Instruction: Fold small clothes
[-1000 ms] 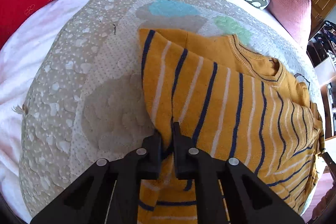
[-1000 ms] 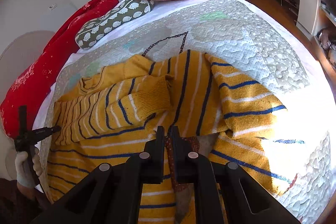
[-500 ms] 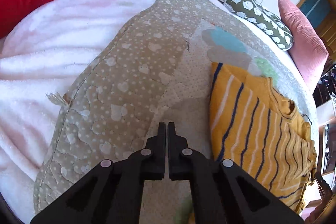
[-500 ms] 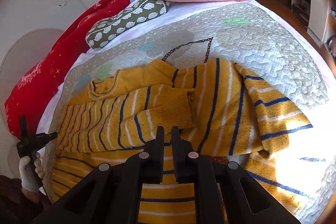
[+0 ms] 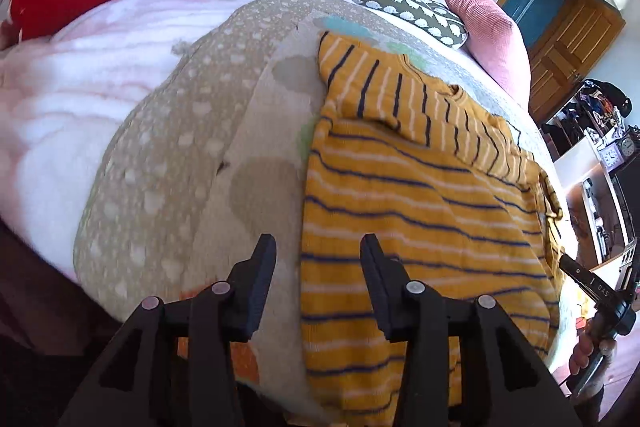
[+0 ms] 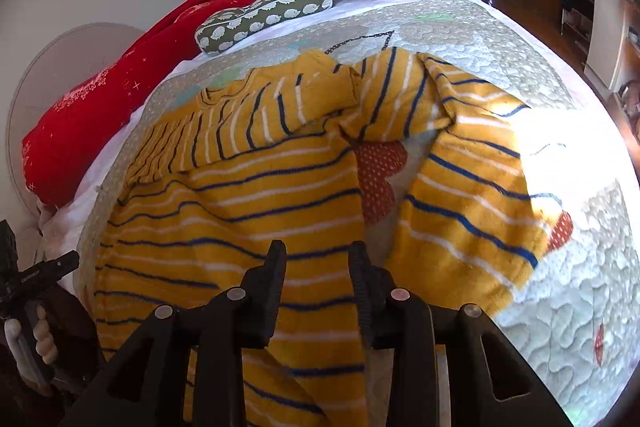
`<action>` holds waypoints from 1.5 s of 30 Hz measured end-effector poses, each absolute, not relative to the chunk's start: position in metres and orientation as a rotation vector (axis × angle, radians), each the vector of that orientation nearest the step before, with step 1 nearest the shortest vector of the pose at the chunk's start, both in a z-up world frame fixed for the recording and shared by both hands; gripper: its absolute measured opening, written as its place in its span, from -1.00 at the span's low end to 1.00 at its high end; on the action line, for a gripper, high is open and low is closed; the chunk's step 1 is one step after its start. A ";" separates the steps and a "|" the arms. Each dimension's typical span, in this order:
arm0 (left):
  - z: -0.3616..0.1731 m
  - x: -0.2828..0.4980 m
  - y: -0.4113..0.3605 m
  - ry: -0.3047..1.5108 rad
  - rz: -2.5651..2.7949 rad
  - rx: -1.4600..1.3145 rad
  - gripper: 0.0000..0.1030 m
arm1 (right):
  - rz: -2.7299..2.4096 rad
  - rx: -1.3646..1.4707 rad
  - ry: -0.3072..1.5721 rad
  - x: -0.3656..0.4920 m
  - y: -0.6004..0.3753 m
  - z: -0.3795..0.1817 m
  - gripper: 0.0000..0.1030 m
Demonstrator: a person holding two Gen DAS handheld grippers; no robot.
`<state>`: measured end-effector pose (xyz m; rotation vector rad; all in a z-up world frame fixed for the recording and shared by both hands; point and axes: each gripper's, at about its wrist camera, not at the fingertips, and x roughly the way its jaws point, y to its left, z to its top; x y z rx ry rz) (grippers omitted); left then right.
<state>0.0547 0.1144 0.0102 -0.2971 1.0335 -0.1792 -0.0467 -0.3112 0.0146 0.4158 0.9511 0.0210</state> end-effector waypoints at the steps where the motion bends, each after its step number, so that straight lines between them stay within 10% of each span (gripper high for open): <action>1: 0.005 0.042 0.114 1.044 -0.183 -0.311 -0.17 | 0.012 0.412 0.953 -0.060 -0.312 0.012 -0.28; 13: -0.048 -0.027 0.060 1.141 -0.365 -0.394 0.28 | 0.001 0.379 0.958 -0.142 -0.276 -0.013 -0.04; 15: -0.050 -0.027 0.047 1.184 -0.384 -0.354 -0.66 | 0.030 0.372 0.960 -0.144 -0.265 -0.013 -0.03; 16: -0.051 -0.024 0.042 1.208 -0.377 -0.320 -0.82 | 0.035 0.364 0.971 -0.143 -0.260 -0.015 -0.04; 19: -0.042 -0.023 0.045 1.197 -0.371 -0.309 -0.82 | 0.035 0.305 0.991 -0.139 -0.251 -0.016 -0.69; 45: -0.039 -0.059 0.089 1.174 -0.233 -0.241 -0.75 | 0.142 0.438 1.148 -0.180 -0.255 -0.052 -0.90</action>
